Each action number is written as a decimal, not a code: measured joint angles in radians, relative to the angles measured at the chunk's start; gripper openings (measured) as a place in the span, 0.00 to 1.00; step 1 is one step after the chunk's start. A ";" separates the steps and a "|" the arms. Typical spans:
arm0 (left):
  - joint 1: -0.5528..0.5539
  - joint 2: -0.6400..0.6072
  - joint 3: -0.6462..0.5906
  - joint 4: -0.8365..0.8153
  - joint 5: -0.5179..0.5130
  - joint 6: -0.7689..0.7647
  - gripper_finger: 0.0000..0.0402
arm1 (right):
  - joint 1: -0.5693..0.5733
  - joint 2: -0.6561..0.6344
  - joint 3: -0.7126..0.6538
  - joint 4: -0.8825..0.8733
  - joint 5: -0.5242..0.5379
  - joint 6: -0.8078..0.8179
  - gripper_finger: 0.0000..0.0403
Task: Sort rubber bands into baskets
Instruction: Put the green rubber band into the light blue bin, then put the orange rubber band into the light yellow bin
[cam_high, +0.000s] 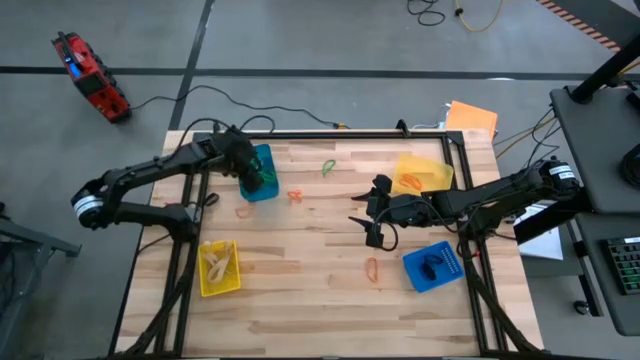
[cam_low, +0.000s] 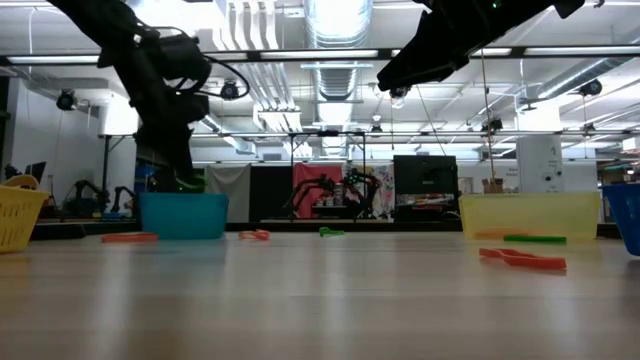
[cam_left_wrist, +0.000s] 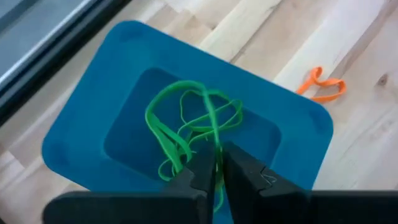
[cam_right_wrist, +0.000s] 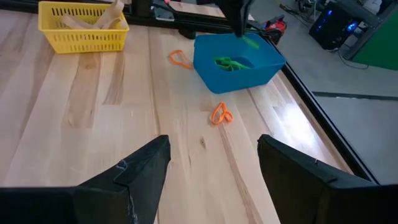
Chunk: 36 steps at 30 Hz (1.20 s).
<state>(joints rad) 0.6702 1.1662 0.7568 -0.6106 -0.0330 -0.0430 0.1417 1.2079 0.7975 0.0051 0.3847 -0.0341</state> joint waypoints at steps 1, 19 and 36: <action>0.000 0.010 0.000 0.001 0.000 0.000 0.05 | 0.000 0.000 0.000 0.000 0.000 0.000 0.59; -0.273 -0.006 -0.014 0.178 -0.046 -0.214 0.24 | 0.000 0.000 0.000 -0.008 0.000 0.091 0.59; -0.823 -0.023 -0.028 0.421 -0.369 -0.155 0.24 | 0.019 -0.001 -0.004 -0.019 -0.168 0.205 0.59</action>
<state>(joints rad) -0.1528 1.1427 0.7292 -0.1892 -0.4019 -0.1985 0.1603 1.2072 0.7938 -0.0142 0.2171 0.1706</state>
